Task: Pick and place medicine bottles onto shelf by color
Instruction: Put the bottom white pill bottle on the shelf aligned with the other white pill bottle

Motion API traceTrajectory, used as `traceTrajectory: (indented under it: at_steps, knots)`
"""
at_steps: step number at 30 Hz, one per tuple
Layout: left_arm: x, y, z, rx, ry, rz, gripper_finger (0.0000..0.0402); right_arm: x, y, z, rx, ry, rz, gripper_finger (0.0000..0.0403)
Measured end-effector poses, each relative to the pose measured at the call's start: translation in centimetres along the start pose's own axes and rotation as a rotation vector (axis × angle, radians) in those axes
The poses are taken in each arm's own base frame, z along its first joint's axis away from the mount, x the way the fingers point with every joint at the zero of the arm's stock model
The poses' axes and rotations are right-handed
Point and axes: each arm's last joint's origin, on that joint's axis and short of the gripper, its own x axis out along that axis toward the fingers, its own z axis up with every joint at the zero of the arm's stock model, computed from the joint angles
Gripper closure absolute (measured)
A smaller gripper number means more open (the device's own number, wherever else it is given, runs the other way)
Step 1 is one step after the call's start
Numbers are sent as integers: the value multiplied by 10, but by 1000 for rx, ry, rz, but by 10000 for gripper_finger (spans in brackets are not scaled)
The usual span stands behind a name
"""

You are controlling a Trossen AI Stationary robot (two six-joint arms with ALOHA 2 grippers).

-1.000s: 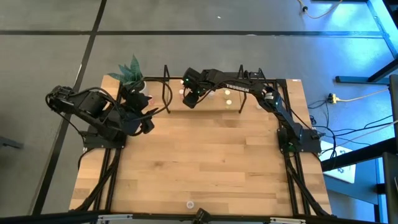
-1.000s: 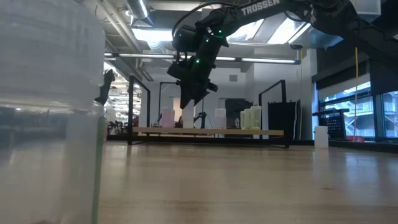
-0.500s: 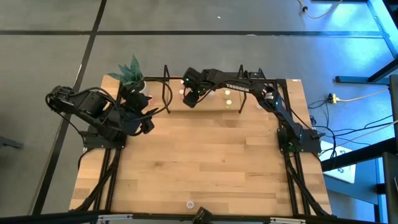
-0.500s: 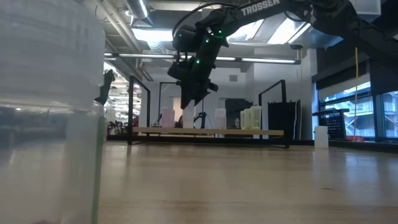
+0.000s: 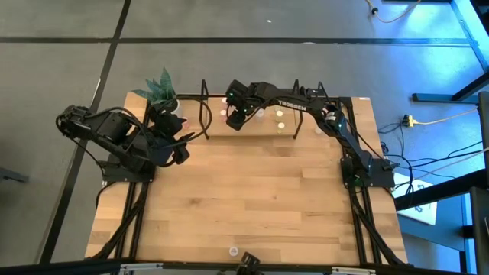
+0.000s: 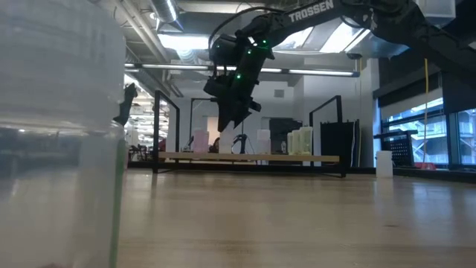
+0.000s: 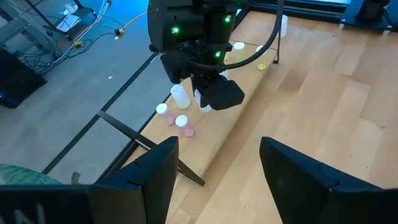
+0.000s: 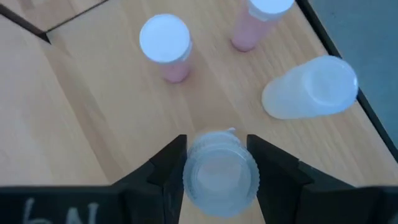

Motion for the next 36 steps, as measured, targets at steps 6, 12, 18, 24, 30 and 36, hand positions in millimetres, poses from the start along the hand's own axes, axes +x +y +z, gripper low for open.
traceTrajectory:
  at_steps: [6,12,18,24,30,36]
  knots:
    - [0,0,0,0,0,0,182,0,0,0,6,5,0,232]
    - [0,0,0,0,0,0,182,0,0,0,1,4,0,229]
    - [0,0,0,0,0,0,182,17,2,-4,-2,38,6,229]
    - [0,0,0,1,0,0,182,19,2,-5,18,41,6,228]
    - [0,0,0,0,0,0,182,19,2,-4,12,35,9,228]
    - [0,0,0,1,0,0,182,19,3,0,-4,-1,26,228]
